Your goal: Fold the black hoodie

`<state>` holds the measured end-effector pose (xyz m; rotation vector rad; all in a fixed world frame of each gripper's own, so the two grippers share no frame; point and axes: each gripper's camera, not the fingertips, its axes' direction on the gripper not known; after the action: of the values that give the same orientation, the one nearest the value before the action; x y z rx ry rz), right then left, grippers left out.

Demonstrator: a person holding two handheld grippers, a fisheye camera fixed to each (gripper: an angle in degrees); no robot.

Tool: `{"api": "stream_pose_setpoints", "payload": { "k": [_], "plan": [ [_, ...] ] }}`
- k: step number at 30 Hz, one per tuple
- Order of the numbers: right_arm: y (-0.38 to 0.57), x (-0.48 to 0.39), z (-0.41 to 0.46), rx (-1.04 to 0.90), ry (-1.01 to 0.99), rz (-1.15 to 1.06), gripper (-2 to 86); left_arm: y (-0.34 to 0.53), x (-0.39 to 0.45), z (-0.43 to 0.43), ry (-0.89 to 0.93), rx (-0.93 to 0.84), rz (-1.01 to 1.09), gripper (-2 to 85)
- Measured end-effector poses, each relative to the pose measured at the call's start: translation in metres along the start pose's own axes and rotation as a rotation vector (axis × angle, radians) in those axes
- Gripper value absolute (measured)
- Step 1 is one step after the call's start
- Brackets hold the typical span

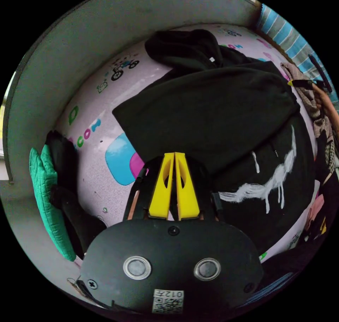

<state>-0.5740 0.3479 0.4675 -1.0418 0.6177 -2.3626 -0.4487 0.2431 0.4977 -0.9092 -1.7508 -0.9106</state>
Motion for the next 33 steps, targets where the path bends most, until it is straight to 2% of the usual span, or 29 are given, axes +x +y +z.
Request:
{"api": "stream_pose_setpoints", "payload": {
  "k": [3, 6, 10, 16, 21, 24, 27, 33],
  "plan": [
    [-0.019, -0.006, 0.021, -0.078, 0.056, 0.024, -0.8, -0.003, 0.005, 0.019, -0.017, -0.014, 0.008, 0.2],
    [-0.041, -0.003, 0.035, -0.172, 0.010, 0.117, -0.9, -0.002, 0.005, 0.027, -0.006, -0.004, 0.012, 0.3],
    [-0.068, -0.009, 0.049, -0.307, 0.010, 0.124, -0.9, -0.001, 0.003, 0.037, 0.015, 0.012, -0.012, 0.3],
    [-0.081, -0.035, 0.067, -0.274, 0.133, 0.065, -0.9, -0.009, -0.003, 0.049, 0.044, -0.036, -0.071, 0.4],
    [-0.078, -0.036, 0.068, -0.207, 0.085, 0.115, -0.8, -0.004, -0.010, 0.038, 0.050, -0.020, -0.157, 0.6],
    [-0.070, -0.048, 0.063, -0.178, 0.074, 0.042, -0.8, 0.009, -0.005, 0.026, 0.043, 0.021, -0.149, 0.7],
    [-0.058, -0.064, 0.081, -0.257, 0.089, -0.057, -0.8, 0.027, 0.009, 0.035, 0.121, 0.000, -0.130, 0.8],
    [-0.051, -0.073, 0.140, -0.361, 0.188, -0.093, -0.9, 0.046, 0.025, 0.082, 0.064, -0.146, -0.100, 0.6]
  ]
}}
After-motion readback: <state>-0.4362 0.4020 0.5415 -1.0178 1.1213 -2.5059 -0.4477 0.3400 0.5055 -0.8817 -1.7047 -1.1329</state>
